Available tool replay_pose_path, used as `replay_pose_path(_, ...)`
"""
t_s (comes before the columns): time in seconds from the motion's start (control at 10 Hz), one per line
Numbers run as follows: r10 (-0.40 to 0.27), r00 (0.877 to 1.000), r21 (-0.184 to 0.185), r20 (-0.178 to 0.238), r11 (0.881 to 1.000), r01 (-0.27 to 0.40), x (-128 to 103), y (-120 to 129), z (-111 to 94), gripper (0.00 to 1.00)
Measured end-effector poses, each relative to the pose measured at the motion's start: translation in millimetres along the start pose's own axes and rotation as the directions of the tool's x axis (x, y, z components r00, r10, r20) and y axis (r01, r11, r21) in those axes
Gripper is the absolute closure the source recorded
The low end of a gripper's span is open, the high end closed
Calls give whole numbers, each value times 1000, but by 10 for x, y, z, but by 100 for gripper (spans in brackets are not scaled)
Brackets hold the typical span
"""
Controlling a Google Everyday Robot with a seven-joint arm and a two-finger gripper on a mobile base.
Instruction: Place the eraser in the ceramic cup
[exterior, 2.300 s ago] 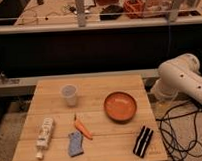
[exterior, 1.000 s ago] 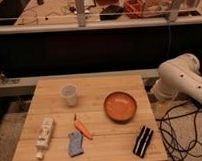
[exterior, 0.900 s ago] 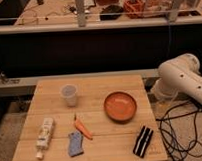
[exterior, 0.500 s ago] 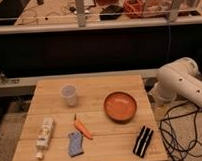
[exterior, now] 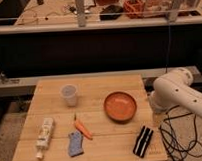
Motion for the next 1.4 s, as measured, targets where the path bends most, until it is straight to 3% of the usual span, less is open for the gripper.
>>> replay_pose_path(0.7, -157, 988, -12, -3, 988, 156, -218, 314, 250, 20)
replay_pose_path(1.4, -311, 951, -29, -8, 950, 310, -456, 444, 412, 20)
